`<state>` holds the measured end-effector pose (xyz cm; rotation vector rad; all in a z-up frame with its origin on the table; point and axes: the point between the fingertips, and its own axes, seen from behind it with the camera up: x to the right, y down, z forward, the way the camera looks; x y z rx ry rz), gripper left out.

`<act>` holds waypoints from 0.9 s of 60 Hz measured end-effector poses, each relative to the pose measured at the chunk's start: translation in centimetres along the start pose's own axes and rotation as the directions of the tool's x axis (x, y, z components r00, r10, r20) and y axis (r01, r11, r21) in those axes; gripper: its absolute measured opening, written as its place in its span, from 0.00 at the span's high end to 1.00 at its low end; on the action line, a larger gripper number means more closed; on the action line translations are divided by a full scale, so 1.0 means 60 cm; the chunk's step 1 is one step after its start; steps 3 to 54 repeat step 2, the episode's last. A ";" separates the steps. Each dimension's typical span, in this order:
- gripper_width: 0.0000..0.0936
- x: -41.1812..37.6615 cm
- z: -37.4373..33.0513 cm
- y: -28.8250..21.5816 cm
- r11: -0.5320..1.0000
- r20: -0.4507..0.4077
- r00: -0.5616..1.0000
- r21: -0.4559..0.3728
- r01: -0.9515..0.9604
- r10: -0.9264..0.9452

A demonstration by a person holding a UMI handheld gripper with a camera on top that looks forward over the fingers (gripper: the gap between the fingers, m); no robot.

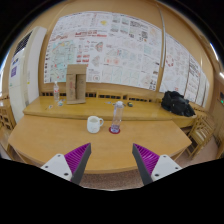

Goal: Pour water

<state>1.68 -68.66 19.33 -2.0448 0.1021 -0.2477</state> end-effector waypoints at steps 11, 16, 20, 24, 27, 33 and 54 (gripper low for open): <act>0.09 -0.001 -0.001 0.003 1.000 0.001 1.000 -0.006 0.003 -0.003; 0.09 -0.001 -0.001 0.003 1.000 0.001 1.000 -0.006 0.003 -0.003; 0.09 -0.001 -0.001 0.003 1.000 0.001 1.000 -0.006 0.003 -0.003; 0.09 -0.001 -0.001 0.003 1.000 0.001 1.000 -0.006 0.003 -0.003; 0.09 -0.001 -0.001 0.003 1.000 0.001 1.000 -0.006 0.003 -0.003; 0.09 -0.001 -0.001 0.003 1.000 0.001 1.000 -0.006 0.003 -0.003; 0.09 -0.001 -0.001 0.003 1.000 0.001 1.000 -0.006 0.003 -0.003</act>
